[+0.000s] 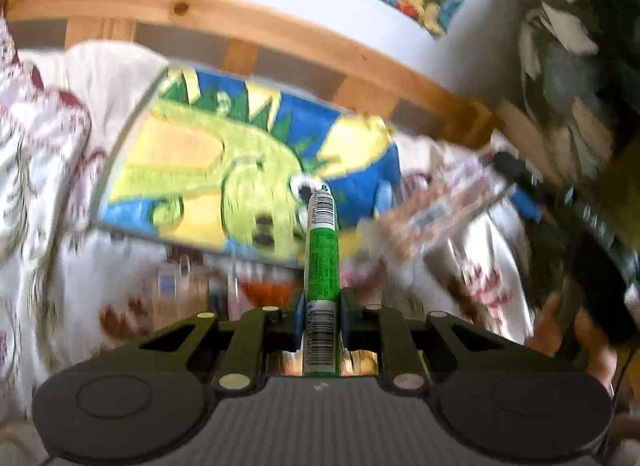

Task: Organize snacks
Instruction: 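Lift and carry the green tube and nut bag toward the dinosaur tray, then lower both items onto the dinosaur tray and open both tools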

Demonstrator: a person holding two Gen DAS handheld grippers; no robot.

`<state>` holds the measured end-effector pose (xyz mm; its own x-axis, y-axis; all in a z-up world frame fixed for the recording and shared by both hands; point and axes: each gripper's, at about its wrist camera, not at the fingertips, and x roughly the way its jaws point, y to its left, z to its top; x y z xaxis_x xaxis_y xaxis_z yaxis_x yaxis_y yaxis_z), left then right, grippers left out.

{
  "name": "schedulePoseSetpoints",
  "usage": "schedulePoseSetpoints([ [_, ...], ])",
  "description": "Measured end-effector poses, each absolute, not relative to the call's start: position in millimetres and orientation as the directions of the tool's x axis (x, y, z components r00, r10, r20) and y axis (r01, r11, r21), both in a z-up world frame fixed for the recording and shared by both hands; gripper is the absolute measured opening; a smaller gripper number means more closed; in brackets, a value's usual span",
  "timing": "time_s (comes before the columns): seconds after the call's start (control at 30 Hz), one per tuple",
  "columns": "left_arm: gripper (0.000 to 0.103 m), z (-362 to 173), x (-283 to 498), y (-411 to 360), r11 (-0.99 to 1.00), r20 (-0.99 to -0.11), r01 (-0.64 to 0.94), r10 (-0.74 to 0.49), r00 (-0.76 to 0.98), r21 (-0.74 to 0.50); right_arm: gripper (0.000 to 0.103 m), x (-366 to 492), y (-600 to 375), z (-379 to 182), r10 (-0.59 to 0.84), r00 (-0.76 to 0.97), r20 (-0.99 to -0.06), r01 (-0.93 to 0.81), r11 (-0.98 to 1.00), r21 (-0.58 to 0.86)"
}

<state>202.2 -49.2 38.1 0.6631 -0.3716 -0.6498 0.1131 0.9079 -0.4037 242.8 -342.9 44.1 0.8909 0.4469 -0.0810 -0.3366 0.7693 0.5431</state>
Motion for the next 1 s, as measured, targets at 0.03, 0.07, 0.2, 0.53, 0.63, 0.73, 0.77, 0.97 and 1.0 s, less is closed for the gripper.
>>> schedulePoseSetpoints([
  [0.03,0.019,40,212,-51,0.912,-0.645,0.104,-0.357,0.675,-0.396,0.031,247,-341,42,0.436,0.896,-0.086,-0.32,0.769,0.553],
  [0.07,0.019,41,220,-53,0.917,-0.641,0.097,-0.343,0.687,-0.387,0.031,253,-340,39,0.429,0.899,-0.094,-0.307,0.767,0.564],
  [0.2,0.019,41,258,-56,0.931,-0.631,0.071,-0.298,0.717,-0.359,0.032,274,-339,26,0.405,0.906,-0.124,-0.258,0.76,0.596],
  [0.53,0.019,10,320,-69,0.934,-0.678,0.022,-0.274,0.682,-0.356,0.032,306,-358,3,0.382,0.915,-0.128,-0.201,0.709,0.676],
  [0.63,0.019,1,331,-72,0.936,-0.688,0.012,-0.268,0.674,-0.353,0.031,312,-364,1,0.366,0.922,-0.126,-0.185,0.702,0.687],
  [0.73,0.019,-5,339,-75,0.94,-0.695,0.006,-0.257,0.671,-0.342,0.031,319,-368,-4,0.35,0.928,-0.132,-0.161,0.692,0.703],
  [0.77,0.019,-7,341,-76,0.94,-0.698,0.004,-0.255,0.669,-0.34,0.031,321,-368,-6,0.344,0.929,-0.138,-0.152,0.693,0.705],
  [0.97,0.019,-15,352,-79,0.94,-0.707,-0.005,-0.252,0.661,-0.34,0.032,327,-368,-14,0.305,0.938,-0.165,-0.115,0.723,0.681],
  [1.0,0.019,-16,354,-80,0.941,-0.707,-0.005,-0.252,0.661,-0.339,0.032,327,-368,-14,0.296,0.94,-0.167,-0.11,0.729,0.676],
])
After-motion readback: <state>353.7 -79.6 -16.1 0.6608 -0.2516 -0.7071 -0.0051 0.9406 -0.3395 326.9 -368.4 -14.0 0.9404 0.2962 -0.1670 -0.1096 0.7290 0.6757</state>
